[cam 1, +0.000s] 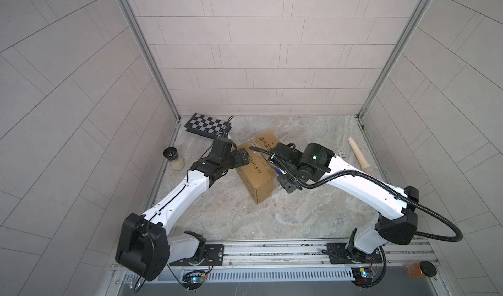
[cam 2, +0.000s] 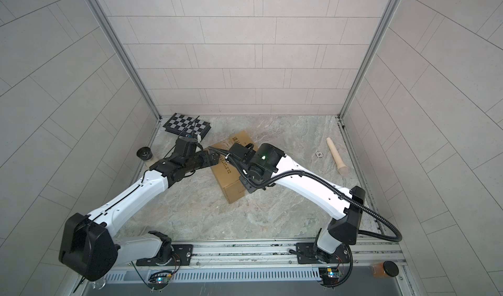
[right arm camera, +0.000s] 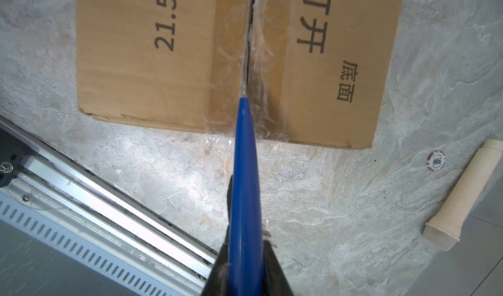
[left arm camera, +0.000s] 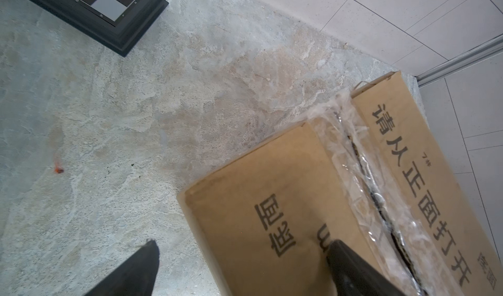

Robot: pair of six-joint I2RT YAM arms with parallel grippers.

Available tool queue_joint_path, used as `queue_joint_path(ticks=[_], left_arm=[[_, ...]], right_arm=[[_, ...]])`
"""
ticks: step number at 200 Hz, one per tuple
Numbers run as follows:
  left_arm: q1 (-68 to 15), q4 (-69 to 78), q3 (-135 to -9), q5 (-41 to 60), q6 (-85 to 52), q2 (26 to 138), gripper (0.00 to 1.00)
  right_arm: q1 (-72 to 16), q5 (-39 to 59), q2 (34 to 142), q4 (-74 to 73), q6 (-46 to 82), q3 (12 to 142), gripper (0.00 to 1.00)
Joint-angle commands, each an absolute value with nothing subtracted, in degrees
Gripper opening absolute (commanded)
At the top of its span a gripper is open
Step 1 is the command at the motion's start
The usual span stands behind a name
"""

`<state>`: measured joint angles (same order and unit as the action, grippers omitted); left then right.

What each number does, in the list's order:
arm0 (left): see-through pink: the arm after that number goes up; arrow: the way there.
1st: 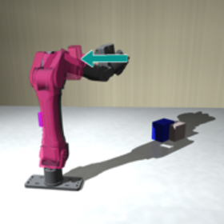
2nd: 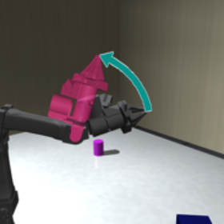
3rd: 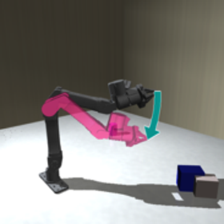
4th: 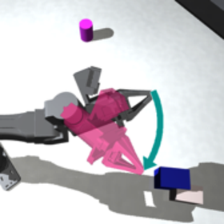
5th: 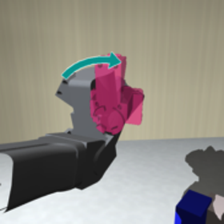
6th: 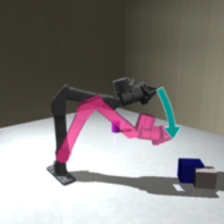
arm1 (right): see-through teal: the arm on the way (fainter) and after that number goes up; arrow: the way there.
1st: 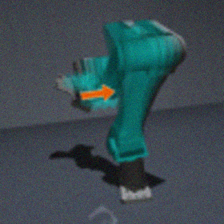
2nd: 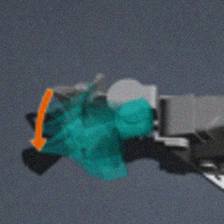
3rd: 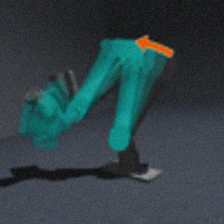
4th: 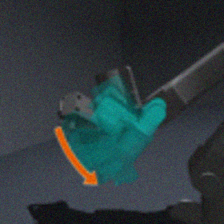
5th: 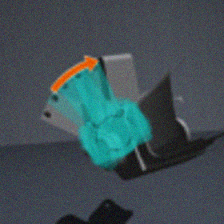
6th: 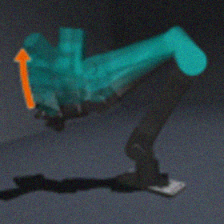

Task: Unpack the express box
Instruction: 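Insert the blue cutter blade into the taped seam while the left holds the box, then draw the cutter along the seam toward the box's bottom edge while the left holds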

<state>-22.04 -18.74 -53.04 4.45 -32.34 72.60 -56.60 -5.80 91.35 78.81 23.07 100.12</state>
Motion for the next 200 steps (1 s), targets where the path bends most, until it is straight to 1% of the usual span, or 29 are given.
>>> queue_joint_path(ticks=[1, 21, 40, 67, 98, 115, 157, 200], left_arm=[[-21.2, -28.1, -50.7, -0.7, -31.6, 75.0, 1.00], [-21.2, -26.1, -50.7, 2.4, -31.3, 73.2, 1.00], [-21.2, -23.6, -51.1, 5.4, -31.0, 69.0, 1.00], [-21.2, -25.9, -55.3, 5.4, -29.5, 64.1, 1.00], [-21.3, -27.3, -58.3, 6.4, -29.4, 61.6, 1.00], [-21.8, -25.4, -58.1, 8.1, -30.7, 62.5, 1.00], [-25.9, -27.6, -59.0, 3.5, -31.2, 70.0, 1.00], [-26.8, -35.4, -58.4, -6.1, -31.6, 76.1, 1.00]], right_arm=[[-57.0, -1.7, 91.7, 85.7, 22.6, 99.5, 0.00], [-56.7, -1.5, 93.8, 82.3, 22.1, 100.3, 0.00], [-56.2, -1.1, 95.1, 80.0, 21.1, 101.2, 0.00], [-55.4, -0.5, 96.6, 79.3, 19.7, 103.4, 0.00], [-55.3, -0.9, 97.0, 79.7, 18.8, 104.2, 0.00], [-55.4, -0.9, 96.8, 79.6, 19.0, 103.9, 0.00], [-55.3, -2.6, 95.5, 78.9, 20.6, 102.4, 0.00], [-55.5, -5.7, 92.0, 79.6, 23.2, 99.2, 0.00]])
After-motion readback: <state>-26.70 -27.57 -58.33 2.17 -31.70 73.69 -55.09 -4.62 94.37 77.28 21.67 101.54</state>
